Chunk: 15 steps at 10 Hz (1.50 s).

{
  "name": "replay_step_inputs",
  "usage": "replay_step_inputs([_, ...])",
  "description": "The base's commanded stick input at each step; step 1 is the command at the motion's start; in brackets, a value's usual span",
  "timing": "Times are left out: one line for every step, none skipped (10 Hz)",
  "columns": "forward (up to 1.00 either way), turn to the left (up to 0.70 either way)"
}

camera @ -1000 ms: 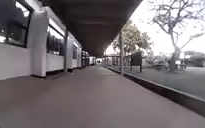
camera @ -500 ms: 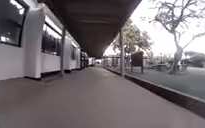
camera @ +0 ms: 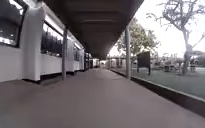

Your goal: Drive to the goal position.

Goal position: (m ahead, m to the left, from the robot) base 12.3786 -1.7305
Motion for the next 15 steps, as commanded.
replay_step_inputs([0.7, 0.0])
replay_step_inputs([0.7, 0.0])
replay_step_inputs([0.7, 0.0])
replay_step_inputs([0.7, 0.0])
replay_step_inputs([0.7, 0.0])
replay_step_inputs([0.7, 0.0])
replay_step_inputs([0.7, 0.0])
replay_step_inputs([0.7, 0.0])
replay_step_inputs([0.7, 0.0])
replay_step_inputs([0.7, 0.0])
replay_step_inputs([0.7, 0.0])
replay_step_inputs([0.7, 0.0])
replay_step_inputs([0.7, 0.0])
replay_step_inputs([0.7, 0.0])
replay_step_inputs([0.7, 0.0])
